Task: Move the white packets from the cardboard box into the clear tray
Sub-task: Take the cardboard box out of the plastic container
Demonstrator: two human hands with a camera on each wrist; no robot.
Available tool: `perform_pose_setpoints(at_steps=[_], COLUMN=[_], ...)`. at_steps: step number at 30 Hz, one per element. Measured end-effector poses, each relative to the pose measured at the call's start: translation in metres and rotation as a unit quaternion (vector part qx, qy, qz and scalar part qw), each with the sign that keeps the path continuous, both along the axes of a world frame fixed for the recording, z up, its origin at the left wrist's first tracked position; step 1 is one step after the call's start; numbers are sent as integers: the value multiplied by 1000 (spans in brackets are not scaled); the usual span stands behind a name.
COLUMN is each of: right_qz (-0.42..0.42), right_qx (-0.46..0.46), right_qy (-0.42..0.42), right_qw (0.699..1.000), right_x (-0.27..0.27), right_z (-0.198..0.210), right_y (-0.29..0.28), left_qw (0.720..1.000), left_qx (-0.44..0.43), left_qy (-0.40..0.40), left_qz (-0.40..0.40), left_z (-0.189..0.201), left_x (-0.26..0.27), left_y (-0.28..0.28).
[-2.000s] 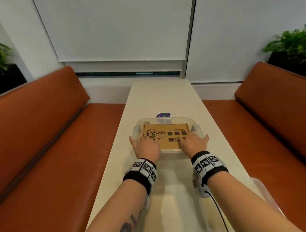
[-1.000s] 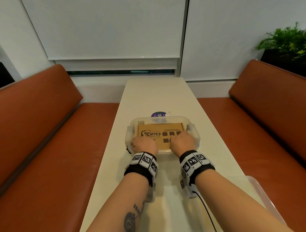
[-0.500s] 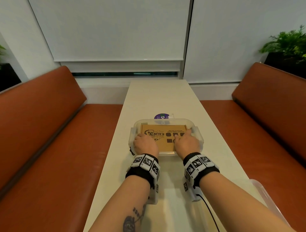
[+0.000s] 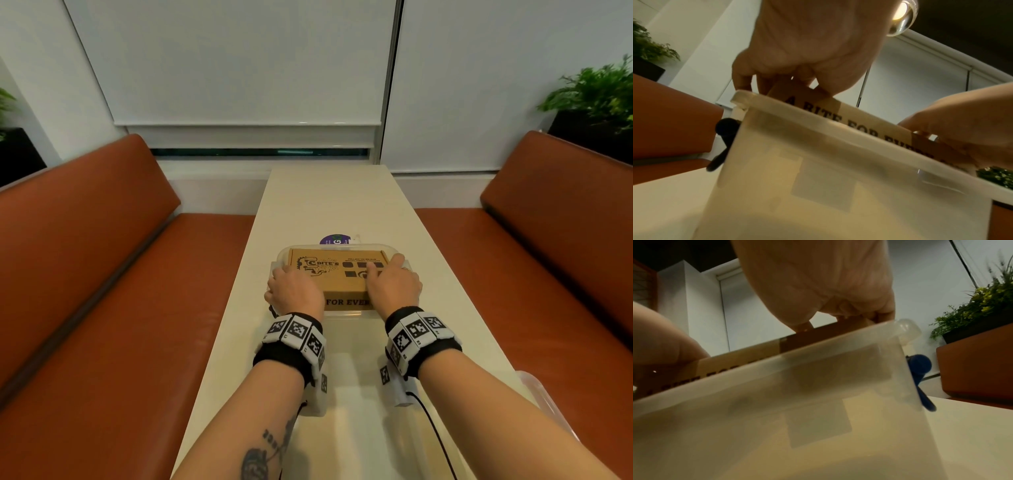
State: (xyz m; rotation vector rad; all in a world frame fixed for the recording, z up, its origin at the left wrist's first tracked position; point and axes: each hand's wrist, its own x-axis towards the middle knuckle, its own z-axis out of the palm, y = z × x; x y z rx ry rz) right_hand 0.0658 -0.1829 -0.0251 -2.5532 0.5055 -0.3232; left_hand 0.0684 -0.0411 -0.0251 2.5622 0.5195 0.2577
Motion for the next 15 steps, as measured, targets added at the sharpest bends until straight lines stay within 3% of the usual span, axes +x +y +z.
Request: perform_pose_setpoints(at_steps=[6,12,15], right_qz=[-2,23,26], right_qx=[65,90,103], right_qy=[-45,-77,-82], right_qw=[997,993,991], right_x=[-7,-20,-32], right_z=[10,35,47], right_y=[6,9,12], left_qw=[994,990,988], left_qx=[-89,-70,-89], left_qy=[-67,-109,-121], left_qz=[-9,-56,-39], left_z=[10,27,45], left_x=[-3,-17,-26], left_y=[1,3,8])
